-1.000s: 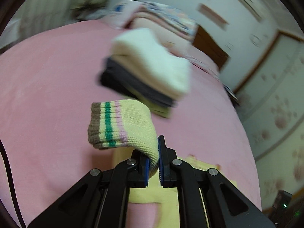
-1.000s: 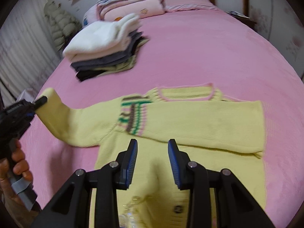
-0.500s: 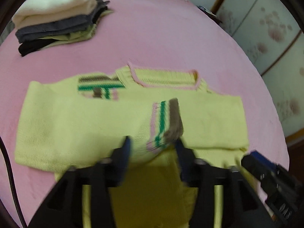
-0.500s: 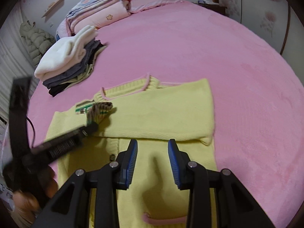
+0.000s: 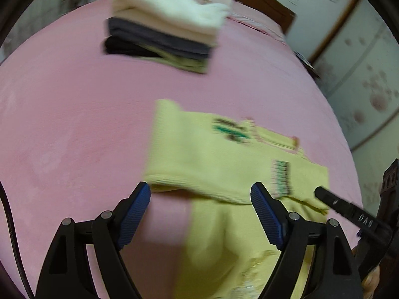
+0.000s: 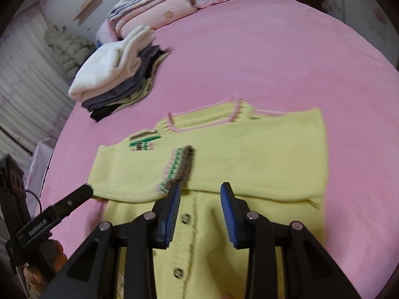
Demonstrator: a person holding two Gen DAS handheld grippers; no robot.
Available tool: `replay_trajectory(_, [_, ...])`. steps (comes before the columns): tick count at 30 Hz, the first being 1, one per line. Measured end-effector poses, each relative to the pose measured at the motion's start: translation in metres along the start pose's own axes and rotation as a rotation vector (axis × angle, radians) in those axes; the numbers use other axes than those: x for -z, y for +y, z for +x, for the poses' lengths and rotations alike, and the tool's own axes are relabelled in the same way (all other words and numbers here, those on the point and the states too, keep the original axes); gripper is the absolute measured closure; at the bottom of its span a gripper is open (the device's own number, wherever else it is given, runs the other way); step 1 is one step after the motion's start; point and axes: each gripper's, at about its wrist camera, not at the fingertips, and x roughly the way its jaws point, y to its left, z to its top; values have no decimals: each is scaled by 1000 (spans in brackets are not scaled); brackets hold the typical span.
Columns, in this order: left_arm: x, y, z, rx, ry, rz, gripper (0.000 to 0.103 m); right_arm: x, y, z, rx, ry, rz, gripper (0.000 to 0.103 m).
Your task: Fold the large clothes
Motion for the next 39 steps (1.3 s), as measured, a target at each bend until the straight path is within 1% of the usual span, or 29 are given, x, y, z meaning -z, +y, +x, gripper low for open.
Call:
replay_trajectory(3, [6,23,7,-29,36,-39,21,-9,10,18,-12,22,-25,70])
replay_trajectory(5, [9,29,13,-34,52,-39,21,-16,16,32,-6,37,-41,70])
replay_trajectory(11, [13,22,39,-63,52,-14,21,-26,16,72,26,115,-39,70])
replay_trajectory(13, [12,21,46,-78,44,-4,21,-25,19,77,46,110,-61,69])
replay_trajectory(14, [11,20,48,-88,37,3,21,-25,21,77,52,107,-74,74])
replay_trajectory(15, [10,17,50,-97,32,9,21,-24,25,75,54,95,-101,83])
replay_trajectory(16, [8,15,52,-107,29,15,21,-25,28,72,36,93,-128,98])
replay_trajectory(17, [6,13,54,-115,27,21,21,-25,29,69,29,90,-138,98])
replay_trajectory(20, [0,8,55,-117,18,27,22,-32,33,45,15,22,-168,98])
replay_trajectory(22, [-4,3,55,-110,9,31,24,-41,34,20,34,-59,-192,98])
replay_trajectory(24, [-8,-3,57,-108,0,38,24,-49,33,2,62,-122,-204,98])
replay_trajectory(25, [-10,-6,58,-108,-3,44,25,-55,30,-8,77,-154,-206,98])
replay_trajectory(27, [-14,-14,61,-104,-3,55,28,-62,21,-18,102,-184,-196,98])
replay_trajectory(29, [-15,-21,67,-99,6,68,32,-68,8,-23,129,-196,-171,98])
replay_trajectory(30, [-16,-23,69,-99,11,74,37,-71,-2,-23,139,-192,-149,98])
replay_trajectory(31, [-16,-27,73,-97,20,84,44,-72,-9,-22,142,-184,-131,98])
replay_trajectory(32, [-15,-30,76,-98,30,93,45,-73,-18,-20,142,-172,-109,98])
replay_trajectory(36, [-11,-35,82,-120,36,127,46,-66,-47,-4,173,-116,-52,98])
replay_trajectory(39, [-6,-37,83,-131,40,158,46,-57,-67,16,201,-50,-11,98])
